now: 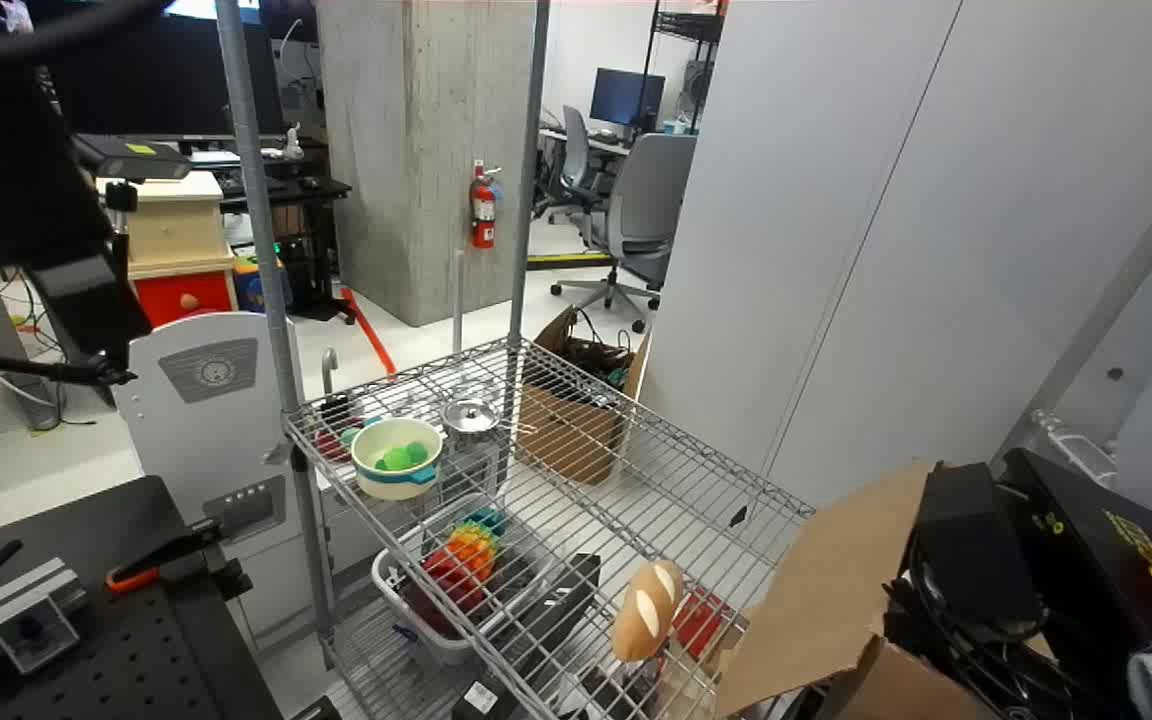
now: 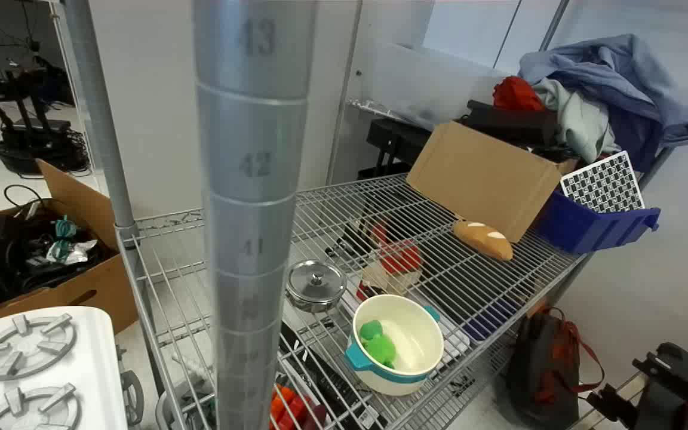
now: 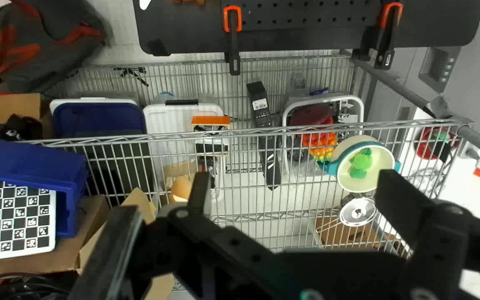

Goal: Put the green object on the rack

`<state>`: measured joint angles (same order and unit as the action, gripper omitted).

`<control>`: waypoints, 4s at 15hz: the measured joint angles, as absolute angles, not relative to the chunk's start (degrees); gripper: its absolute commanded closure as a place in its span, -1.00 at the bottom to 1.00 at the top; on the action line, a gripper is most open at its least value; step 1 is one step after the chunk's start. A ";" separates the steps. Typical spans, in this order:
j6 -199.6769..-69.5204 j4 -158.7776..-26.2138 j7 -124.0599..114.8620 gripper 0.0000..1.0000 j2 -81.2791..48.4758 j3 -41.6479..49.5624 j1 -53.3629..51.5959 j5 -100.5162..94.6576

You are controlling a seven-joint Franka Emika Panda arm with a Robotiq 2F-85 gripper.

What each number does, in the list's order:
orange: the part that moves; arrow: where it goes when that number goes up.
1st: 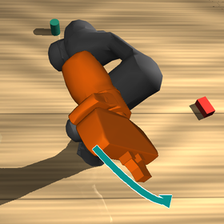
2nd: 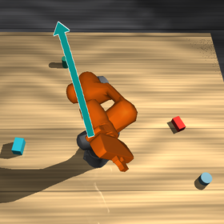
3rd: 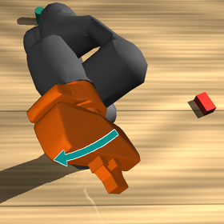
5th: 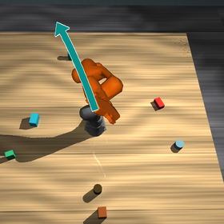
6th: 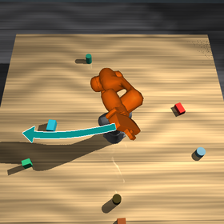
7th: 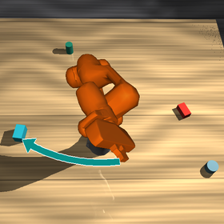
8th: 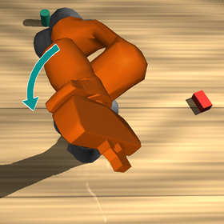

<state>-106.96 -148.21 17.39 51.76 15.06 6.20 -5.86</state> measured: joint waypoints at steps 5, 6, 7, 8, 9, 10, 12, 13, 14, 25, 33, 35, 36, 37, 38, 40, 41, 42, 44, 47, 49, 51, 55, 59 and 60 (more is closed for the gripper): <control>-106.97 -148.18 17.39 -1.00 51.78 15.06 6.20 -5.86; -106.97 -148.18 17.39 -1.00 51.78 15.06 6.20 -5.86; -106.97 -148.18 17.39 -1.00 51.78 15.06 6.20 -5.86; -106.98 -148.18 17.10 -1.00 51.64 15.06 6.20 -5.86; -107.07 -148.12 16.38 -1.00 51.03 15.05 6.20 -5.86; -107.69 -147.95 15.32 -1.00 49.65 14.95 6.19 -5.86; -110.69 -147.33 13.18 -1.00 44.45 14.57 5.58 -5.42; -112.56 -147.06 11.71 -1.00 41.03 14.24 4.80 -5.35; -114.29 -146.77 10.09 -1.00 37.47 13.83 3.79 -5.34; -123.84 -132.27 -9.28 -1.00 -2.33 -2.24 -5.10 1.49; -126.22 -113.87 -20.40 -1.00 -22.34 -4.90 -10.56 -0.59; -127.42 -111.66 -21.05 -1.00 -25.47 -4.72 -11.22 -1.53; -128.04 -110.87 -21.12 -1.00 -26.83 -4.68 -11.44 -1.83; -128.80 -110.29 -21.12 -1.00 -28.12 -4.65 -11.64 -2.04; -129.74 -109.87 -21.12 -1.00 -29.32 -4.60 -11.87 -2.17; -131.94 -109.60 -21.12 -1.00 -31.34 -4.36 -12.47 -2.75; -133.11 -109.59 -21.14 -1.00 -32.21 -4.18 -12.82 -3.22; -134.26 -109.58 -21.16 -1.00 -33.00 -3.91 -13.23 -3.59; -136.10 -109.57 -21.23 -1.00 -34.25 -3.26 -14.09 -4.25; -138.18 -109.56 -21.50 -1.00 -35.43 -2.38 -15.12 -4.97; -139.29 -109.55 -21.60 -1.00 -35.84 -1.73 -15.68 -5.30; -140.53 -109.54 -21.60 -1.00 -36.10 -1.20 -16.04 -5.50; -142.72 -109.54 -21.60 -0.45 -36.80 -0.34 -16.68 -5.54; -144.28 -109.22 -21.60 0.16 -38.10 -0.06 -16.99 -5.54; -144.63 -109.15 -21.60 0.33 -38.46 -0.02 -17.05 -5.54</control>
<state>-144.63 -109.15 -21.60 -38.46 -0.02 -17.05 -5.54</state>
